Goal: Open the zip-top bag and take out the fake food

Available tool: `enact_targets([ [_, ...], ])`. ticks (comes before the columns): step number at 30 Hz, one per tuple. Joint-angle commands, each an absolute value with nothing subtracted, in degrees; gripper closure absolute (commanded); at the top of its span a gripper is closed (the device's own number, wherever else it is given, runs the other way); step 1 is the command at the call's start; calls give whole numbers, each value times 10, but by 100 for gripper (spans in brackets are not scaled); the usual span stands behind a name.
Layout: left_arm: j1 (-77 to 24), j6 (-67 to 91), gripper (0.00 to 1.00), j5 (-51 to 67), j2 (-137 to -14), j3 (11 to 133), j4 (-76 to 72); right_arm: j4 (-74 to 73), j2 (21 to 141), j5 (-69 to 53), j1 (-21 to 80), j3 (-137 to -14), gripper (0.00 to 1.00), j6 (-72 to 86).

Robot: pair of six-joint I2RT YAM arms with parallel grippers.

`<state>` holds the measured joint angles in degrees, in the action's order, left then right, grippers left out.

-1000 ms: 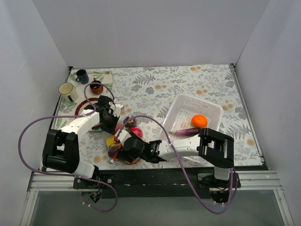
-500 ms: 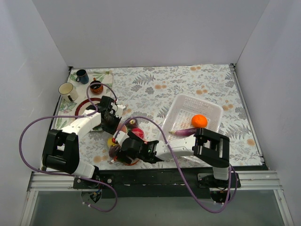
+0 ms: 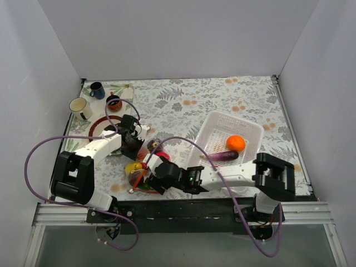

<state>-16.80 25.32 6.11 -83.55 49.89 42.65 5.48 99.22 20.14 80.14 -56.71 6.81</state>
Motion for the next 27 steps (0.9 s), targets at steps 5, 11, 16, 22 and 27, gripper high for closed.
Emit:
enact_targets([
  [5, -169, 254, 100, -17, -860, 493, 391, 11, 776, 221, 817, -531, 71, 100],
  [11, -170, 261, 100, -1, -858, 524, 419, -17, 637, 402, 744, -432, 96, 171],
  [16, -170, 269, 100, 23, -856, 539, 435, -70, 623, 389, 604, -391, 99, 259],
  [22, -170, 270, 100, 26, -852, 541, 442, -107, 683, 410, 581, -432, 2, 217],
  [27, -170, 271, 100, 29, -852, 544, 445, -132, 697, 414, 579, -481, 1, 203],
])
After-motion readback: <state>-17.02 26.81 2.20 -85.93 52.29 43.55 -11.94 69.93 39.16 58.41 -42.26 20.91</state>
